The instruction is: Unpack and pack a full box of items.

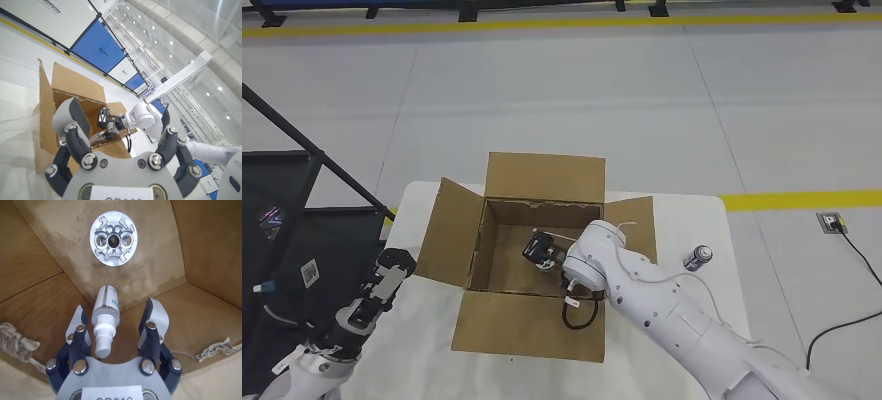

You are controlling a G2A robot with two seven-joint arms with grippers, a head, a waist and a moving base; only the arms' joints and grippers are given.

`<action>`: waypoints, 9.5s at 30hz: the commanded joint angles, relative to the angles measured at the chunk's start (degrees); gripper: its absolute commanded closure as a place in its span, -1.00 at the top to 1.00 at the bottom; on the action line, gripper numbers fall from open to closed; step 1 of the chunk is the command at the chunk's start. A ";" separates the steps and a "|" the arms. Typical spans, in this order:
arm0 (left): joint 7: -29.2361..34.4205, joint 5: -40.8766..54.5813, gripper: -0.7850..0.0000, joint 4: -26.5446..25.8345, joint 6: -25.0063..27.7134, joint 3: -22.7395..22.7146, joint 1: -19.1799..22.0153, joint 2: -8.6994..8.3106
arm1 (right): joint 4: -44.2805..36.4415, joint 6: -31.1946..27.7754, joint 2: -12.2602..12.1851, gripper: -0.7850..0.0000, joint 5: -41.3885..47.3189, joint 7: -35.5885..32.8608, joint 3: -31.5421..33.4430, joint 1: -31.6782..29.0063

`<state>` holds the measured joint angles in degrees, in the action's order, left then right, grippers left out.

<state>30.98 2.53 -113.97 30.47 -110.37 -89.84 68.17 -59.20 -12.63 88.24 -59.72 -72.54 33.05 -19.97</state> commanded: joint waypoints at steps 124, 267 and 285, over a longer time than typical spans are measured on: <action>-5.26 3.16 1.00 2.01 -1.51 -4.60 -3.03 -0.17 | 21.44 3.39 9.87 1.00 8.49 23.96 -12.26 8.04; -5.26 3.16 1.00 2.01 -1.51 -4.60 -3.03 -0.17 | -24.41 -9.33 -13.45 1.00 24.44 5.91 50.69 -27.08; -5.26 3.16 1.00 2.01 -1.51 -4.60 -3.03 -0.17 | -28.53 -5.85 -14.51 1.00 21.44 9.51 45.55 -27.27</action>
<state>25.71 5.69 -111.95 28.96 -114.96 -92.87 67.99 -86.23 -18.47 73.91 -37.94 -63.18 77.99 -46.51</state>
